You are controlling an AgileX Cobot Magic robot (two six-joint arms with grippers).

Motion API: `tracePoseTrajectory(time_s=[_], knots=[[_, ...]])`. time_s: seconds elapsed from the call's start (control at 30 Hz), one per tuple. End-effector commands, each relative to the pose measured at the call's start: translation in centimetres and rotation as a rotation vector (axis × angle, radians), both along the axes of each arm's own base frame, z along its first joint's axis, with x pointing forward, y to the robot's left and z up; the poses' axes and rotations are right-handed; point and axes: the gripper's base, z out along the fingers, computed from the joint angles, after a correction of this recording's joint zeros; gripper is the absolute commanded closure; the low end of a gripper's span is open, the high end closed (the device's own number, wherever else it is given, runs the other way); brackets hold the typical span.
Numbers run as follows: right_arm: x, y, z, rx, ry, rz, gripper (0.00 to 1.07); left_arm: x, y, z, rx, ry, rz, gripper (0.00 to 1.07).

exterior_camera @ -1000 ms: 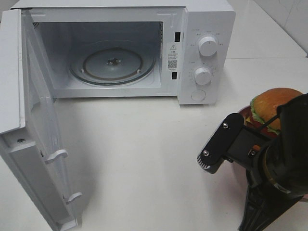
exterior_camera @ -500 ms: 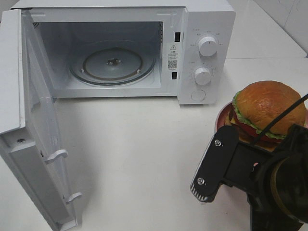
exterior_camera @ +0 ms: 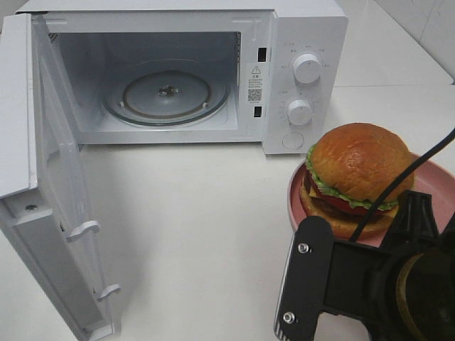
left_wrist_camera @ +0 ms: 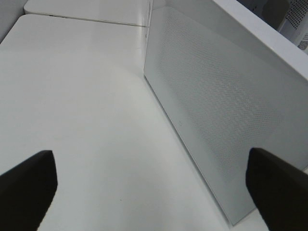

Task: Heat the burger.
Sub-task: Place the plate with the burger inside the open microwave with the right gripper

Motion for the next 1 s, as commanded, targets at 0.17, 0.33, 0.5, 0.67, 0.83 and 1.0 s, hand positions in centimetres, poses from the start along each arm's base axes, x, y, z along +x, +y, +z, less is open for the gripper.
tracePoseTrajectory(time_s=[0.17,0.33,0.5,0.67,0.83,1.0], knots=[[0.3,0.6,0.3,-0.028,-0.021,0.211,1.07,-0.3,0.0,0.0,-0.001,-0.020,-0.006,0.07],[0.3,1.0,0.2,-0.046,-0.007,0.335,1.07,-0.3,0.0,0.0,-0.001,-0.020,-0.006,0.07],[0.4,1.5,0.3,-0.028,-0.025,0.400,1.07,-0.3,0.0,0.0,-0.001,-0.020,-0.006,0.07],[0.5,2.0,0.4,-0.013,-0.051,0.475,1.07,-0.3,0.0,0.0,-0.001,-0.020,-0.006,0.07],[0.7,2.2,0.4,-0.018,-0.060,0.545,1.07,-0.3,0.0,0.0,-0.001,-0.020,-0.006,0.07],[0.8,2.5,0.6,-0.034,-0.089,0.611,1.07,-0.3,0.0,0.0,-0.001,-0.020,-0.006,0.07]])
